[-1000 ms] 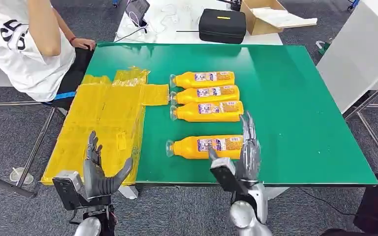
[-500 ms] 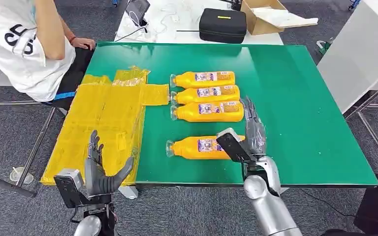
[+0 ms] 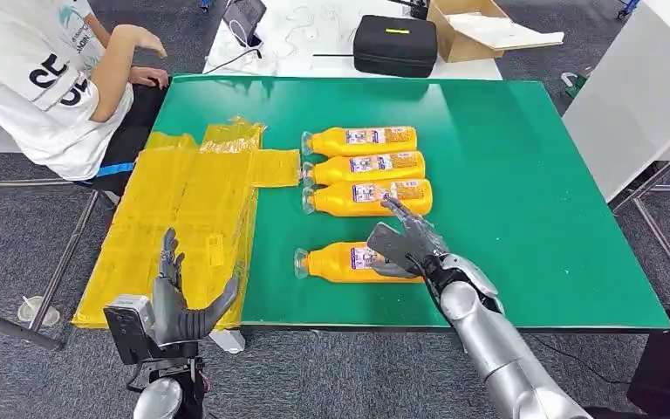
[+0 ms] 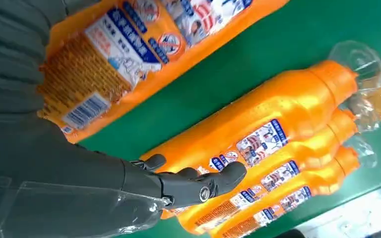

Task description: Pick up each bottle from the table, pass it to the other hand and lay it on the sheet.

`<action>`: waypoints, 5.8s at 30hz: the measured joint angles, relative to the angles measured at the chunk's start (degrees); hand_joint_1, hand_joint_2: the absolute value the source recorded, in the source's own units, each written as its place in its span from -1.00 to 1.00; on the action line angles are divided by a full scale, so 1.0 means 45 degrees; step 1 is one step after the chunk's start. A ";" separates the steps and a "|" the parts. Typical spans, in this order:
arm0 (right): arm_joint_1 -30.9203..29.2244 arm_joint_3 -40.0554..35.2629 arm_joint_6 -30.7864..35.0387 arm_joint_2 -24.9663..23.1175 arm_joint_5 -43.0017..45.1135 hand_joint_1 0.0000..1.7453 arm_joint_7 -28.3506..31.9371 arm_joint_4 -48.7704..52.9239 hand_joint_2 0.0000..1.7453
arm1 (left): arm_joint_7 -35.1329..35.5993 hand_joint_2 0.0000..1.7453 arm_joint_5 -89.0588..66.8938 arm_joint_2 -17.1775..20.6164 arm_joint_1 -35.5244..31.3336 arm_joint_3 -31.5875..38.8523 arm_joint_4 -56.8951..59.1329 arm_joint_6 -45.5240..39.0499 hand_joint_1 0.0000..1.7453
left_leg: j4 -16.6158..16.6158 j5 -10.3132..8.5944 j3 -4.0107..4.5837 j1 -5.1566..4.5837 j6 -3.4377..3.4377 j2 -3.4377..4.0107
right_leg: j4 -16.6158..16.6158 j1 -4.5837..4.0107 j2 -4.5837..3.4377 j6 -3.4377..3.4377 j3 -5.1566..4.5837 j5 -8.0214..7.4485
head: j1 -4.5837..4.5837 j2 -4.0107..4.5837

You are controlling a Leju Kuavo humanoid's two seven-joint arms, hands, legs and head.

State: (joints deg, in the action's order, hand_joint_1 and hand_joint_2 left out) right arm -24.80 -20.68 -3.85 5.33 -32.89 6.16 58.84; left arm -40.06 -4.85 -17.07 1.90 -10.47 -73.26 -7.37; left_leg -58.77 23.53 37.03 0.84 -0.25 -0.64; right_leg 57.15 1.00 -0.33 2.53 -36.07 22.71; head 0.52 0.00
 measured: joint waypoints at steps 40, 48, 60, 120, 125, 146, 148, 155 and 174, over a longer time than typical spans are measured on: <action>-0.3661 -0.7194 -0.4162 0.3084 0.2836 -1.00 -0.0529 -0.1860 1.00 | 0.0000 1.00 0.0709 -0.0209 -0.0899 0.0155 0.1821 0.0860 -1.00 | -0.0004 0.0000 0.0002 -0.0005 -0.0001 0.0000 | 0.0000 0.0003 0.0000 0.0002 -0.0001 -0.0001 | 0.0005 0.0000; -0.3901 -0.7766 -0.4104 0.3055 0.2831 -1.00 -0.0529 -0.2171 1.00 | 0.0000 1.00 0.0728 -0.0238 -0.0934 0.0146 0.1947 0.0874 -1.00 | -0.0004 0.0000 0.0001 -0.0007 -0.0001 0.0000 | 0.0000 0.0005 0.0000 0.0002 0.0002 -0.0002 | 0.0005 0.0000; -0.3988 -0.8888 -0.1660 0.1937 0.0922 1.00 -0.1205 -0.3993 1.00 | 0.0219 1.00 0.0855 -0.0311 -0.0943 0.0112 0.2001 0.0869 -1.00 | 0.0001 0.0035 -0.0090 0.0000 0.0014 0.0045 | -0.0002 -0.0002 -0.0051 -0.0005 0.0047 -0.0003 | 0.0005 0.0000; 0.2905 -0.1670 0.4940 -0.4323 0.0611 1.00 0.6315 -0.1514 1.00 | 0.1423 1.00 0.3221 0.0087 -0.1050 -0.1753 0.0510 0.5187 -1.00 | 0.0006 -0.0018 0.0033 0.0008 0.0014 0.0015 | 0.0002 -0.0006 -0.0018 -0.0022 -0.0045 -0.0025 | -0.0005 0.0000; 0.2742 -0.1739 0.5081 -0.4430 0.0651 1.00 0.6275 -0.1841 1.00 | 0.1574 1.00 0.3191 0.0117 -0.1060 -0.1758 0.0563 0.5426 -1.00 | 0.0006 -0.0018 0.0034 0.0007 0.0014 0.0013 | 0.0002 -0.0004 -0.0017 -0.0022 -0.0044 -0.0025 | -0.0010 0.0000; 0.2543 -0.1826 0.5605 -0.4542 0.0349 -1.00 0.5901 -0.2375 1.00 | 0.1622 1.00 0.2512 0.0403 -0.1152 -0.1851 0.1161 0.5688 1.00 | 0.0006 -0.0017 0.0035 0.0007 0.0014 0.0017 | 0.0002 -0.0005 -0.0018 -0.0022 -0.0047 -0.0025 | -0.0005 0.0000; 0.2539 -0.1836 0.5644 -0.4571 0.0262 -1.00 0.5828 -0.2384 1.00 | 0.1656 1.00 0.2993 0.0403 -0.1145 -0.1743 0.1161 0.5925 1.00 | 0.0006 -0.0018 0.0034 0.0007 0.0014 0.0016 | 0.0002 -0.0005 -0.0018 -0.0022 -0.0047 -0.0025 | 0.0000 -0.0004; 0.2474 -0.1885 0.5824 -0.4629 0.0237 -1.00 0.5329 -0.2389 -1.00 | 0.2050 1.00 0.4803 0.0330 -0.1132 -0.1346 0.1054 0.6460 1.00 | 0.0006 -0.0018 0.0033 0.0008 0.0014 0.0016 | 0.0002 -0.0006 -0.0019 -0.0022 -0.0047 -0.0025 | 0.0000 0.0000; 0.3760 -0.1010 0.5861 -0.4182 0.3267 -1.00 0.6652 0.2795 -1.00 | 0.0268 1.00 0.1297 0.0709 -0.3369 0.1262 0.1218 0.0370 1.00 | 0.0005 -0.0029 0.0033 0.0009 0.0017 0.0014 | 0.0004 -0.0006 -0.0017 -0.0024 -0.0049 -0.0028 | -0.0005 0.0000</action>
State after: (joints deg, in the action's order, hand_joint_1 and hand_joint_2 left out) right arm -7.87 -25.22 22.53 -13.49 -18.19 36.10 71.42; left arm -38.86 0.99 -13.88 -13.26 -4.79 -67.78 -5.70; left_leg -58.75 23.40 37.18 0.88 -0.17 -0.58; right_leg 57.16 0.97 -0.40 2.42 -36.29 22.58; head 0.50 0.00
